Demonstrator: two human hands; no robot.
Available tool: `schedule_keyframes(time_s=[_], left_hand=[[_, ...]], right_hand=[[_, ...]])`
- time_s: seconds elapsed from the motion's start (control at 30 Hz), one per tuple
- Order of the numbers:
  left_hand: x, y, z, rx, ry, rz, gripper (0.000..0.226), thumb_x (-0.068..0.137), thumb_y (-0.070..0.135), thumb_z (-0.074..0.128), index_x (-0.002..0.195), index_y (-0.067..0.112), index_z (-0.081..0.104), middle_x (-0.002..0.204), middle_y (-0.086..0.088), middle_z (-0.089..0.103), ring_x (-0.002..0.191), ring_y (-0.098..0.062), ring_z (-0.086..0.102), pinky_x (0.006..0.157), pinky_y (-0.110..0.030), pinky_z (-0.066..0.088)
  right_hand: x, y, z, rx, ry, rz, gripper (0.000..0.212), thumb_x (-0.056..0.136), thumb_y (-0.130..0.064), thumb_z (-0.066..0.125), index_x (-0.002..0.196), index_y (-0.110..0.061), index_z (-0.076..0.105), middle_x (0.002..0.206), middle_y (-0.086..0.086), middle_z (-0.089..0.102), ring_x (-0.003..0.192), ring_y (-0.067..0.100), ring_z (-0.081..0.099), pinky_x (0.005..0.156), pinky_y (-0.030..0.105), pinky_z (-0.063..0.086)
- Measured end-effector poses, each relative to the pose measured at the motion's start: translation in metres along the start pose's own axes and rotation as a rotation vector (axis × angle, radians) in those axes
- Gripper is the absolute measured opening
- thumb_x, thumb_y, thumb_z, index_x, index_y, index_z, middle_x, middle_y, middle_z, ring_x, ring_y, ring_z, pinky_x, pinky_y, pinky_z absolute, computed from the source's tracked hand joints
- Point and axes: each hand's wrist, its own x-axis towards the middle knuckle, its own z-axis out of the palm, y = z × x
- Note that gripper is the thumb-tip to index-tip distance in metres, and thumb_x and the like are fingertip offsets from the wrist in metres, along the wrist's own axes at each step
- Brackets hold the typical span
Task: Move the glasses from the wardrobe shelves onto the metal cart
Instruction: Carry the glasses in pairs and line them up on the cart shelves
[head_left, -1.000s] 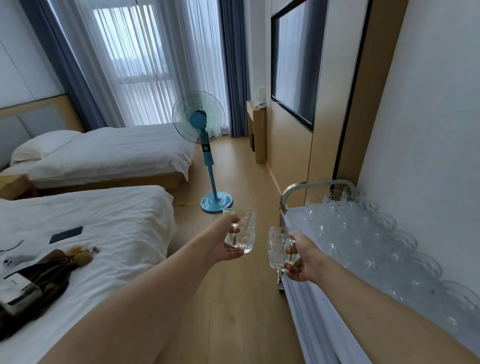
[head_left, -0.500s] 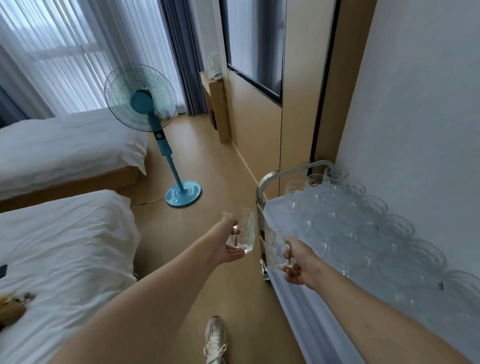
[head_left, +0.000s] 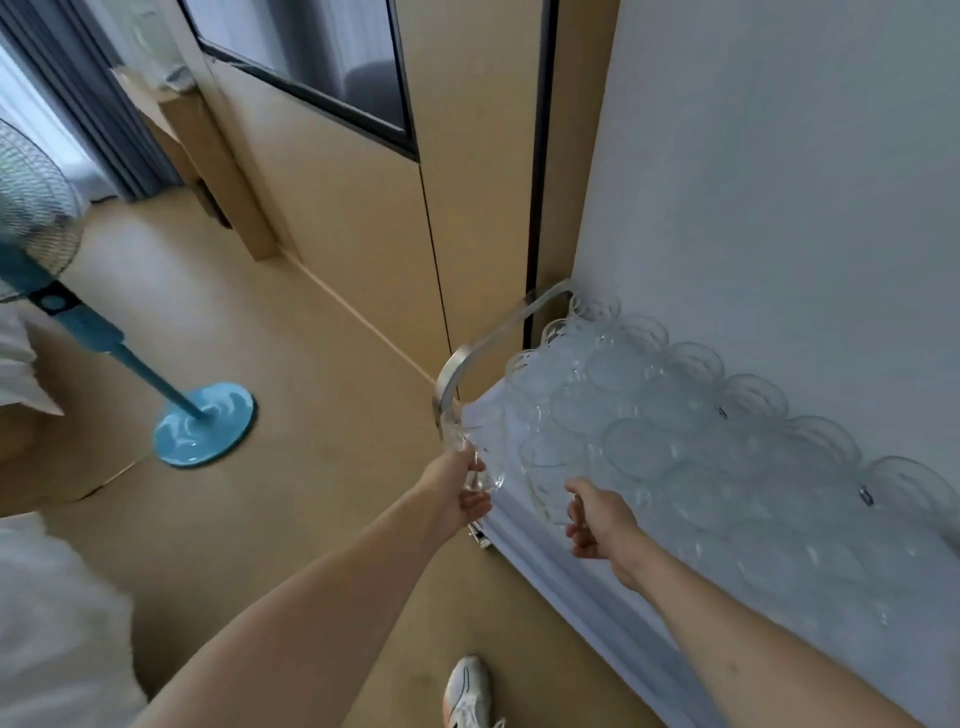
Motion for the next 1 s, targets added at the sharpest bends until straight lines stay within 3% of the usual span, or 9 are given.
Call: schedule_keyframes(time_s=[0.13, 0.27, 0.47, 0.53, 0.63, 0.73, 0.83, 1.0], left_hand=[[0.034, 0.008, -0.004, 0.022, -0.062, -0.063, 0.037, 0.104, 0.042, 0.054, 0.099, 0.006, 0.057, 0.077, -0.011, 0.047, 0.055, -0.017, 0.036, 0.060, -0.032, 0.044], [0.060, 0.011, -0.004, 0.102, -0.083, -0.071, 0.032, 0.105, 0.032, 0.054, 0.098, 0.002, 0.061, 0.086, -0.010, 0.050, 0.057, -0.017, 0.043, 0.060, -0.029, 0.049], [0.081, 0.014, 0.000, 0.207, -0.153, -0.018, 0.017, 0.104, 0.017, 0.056, 0.112, 0.003, 0.063, 0.102, -0.003, 0.062, 0.078, -0.013, 0.054, 0.080, -0.027, 0.051], [0.090, 0.009, -0.004, 0.252, -0.195, 0.005, 0.025, 0.101, 0.015, 0.062, 0.123, 0.002, 0.060, 0.099, 0.000, 0.064, 0.080, -0.010, 0.058, 0.081, -0.026, 0.052], [0.102, 0.001, -0.010, 0.303, -0.236, 0.028, 0.069, 0.089, 0.023, 0.076, 0.145, 0.003, 0.041, 0.115, -0.001, 0.059, 0.083, -0.011, 0.062, 0.092, -0.032, 0.054], [0.107, -0.001, -0.009, 0.305, -0.291, 0.056, 0.088, 0.088, 0.020, 0.073, 0.157, 0.032, 0.019, 0.140, -0.002, 0.052, 0.093, -0.012, 0.068, 0.111, -0.048, 0.045], [0.106, -0.001, -0.004, 0.321, -0.336, 0.087, 0.092, 0.088, 0.020, 0.069, 0.156, 0.050, 0.013, 0.152, -0.004, 0.046, 0.099, -0.014, 0.069, 0.112, -0.048, 0.044], [0.107, -0.005, 0.004, 0.326, -0.289, 0.121, 0.091, 0.093, 0.023, 0.070, 0.157, 0.041, 0.007, 0.145, -0.006, 0.049, 0.104, -0.017, 0.064, 0.109, -0.045, 0.047]], right_hand=[[0.015, 0.006, 0.018, 0.087, 0.079, 0.016, 0.043, 0.092, -0.032, 0.061, 0.055, -0.013, 0.049, 0.060, 0.008, 0.049, 0.066, 0.025, 0.050, 0.061, 0.035, 0.050], [0.026, 0.017, 0.032, 0.175, 0.158, 0.030, 0.043, 0.094, -0.027, 0.063, 0.056, -0.009, 0.054, 0.066, 0.014, 0.056, 0.064, 0.025, 0.054, 0.060, 0.033, 0.053], [0.037, 0.033, 0.040, 0.279, 0.274, -0.002, 0.047, 0.098, -0.026, 0.062, 0.055, -0.012, 0.051, 0.060, 0.007, 0.060, 0.073, 0.028, 0.058, 0.076, 0.046, 0.052], [0.038, 0.038, 0.042, 0.260, 0.316, -0.034, 0.047, 0.100, -0.030, 0.061, 0.057, -0.014, 0.052, 0.062, 0.005, 0.061, 0.072, 0.026, 0.059, 0.081, 0.051, 0.055], [0.034, 0.043, 0.046, 0.145, 0.375, -0.076, 0.048, 0.101, -0.041, 0.057, 0.073, -0.002, 0.063, 0.071, 0.013, 0.065, 0.073, 0.023, 0.061, 0.085, 0.053, 0.055], [0.029, 0.043, 0.049, 0.018, 0.410, -0.103, 0.048, 0.101, -0.047, 0.053, 0.084, -0.004, 0.067, 0.083, 0.018, 0.067, 0.079, 0.024, 0.064, 0.085, 0.052, 0.053], [0.030, 0.043, 0.051, -0.052, 0.416, -0.081, 0.041, 0.102, -0.049, 0.049, 0.087, -0.016, 0.069, 0.085, 0.004, 0.068, 0.088, 0.022, 0.065, 0.088, 0.045, 0.054], [0.039, 0.045, 0.053, -0.065, 0.417, -0.070, 0.033, 0.103, -0.048, 0.048, 0.098, -0.023, 0.069, 0.094, -0.001, 0.069, 0.095, 0.019, 0.065, 0.094, 0.048, 0.054]])
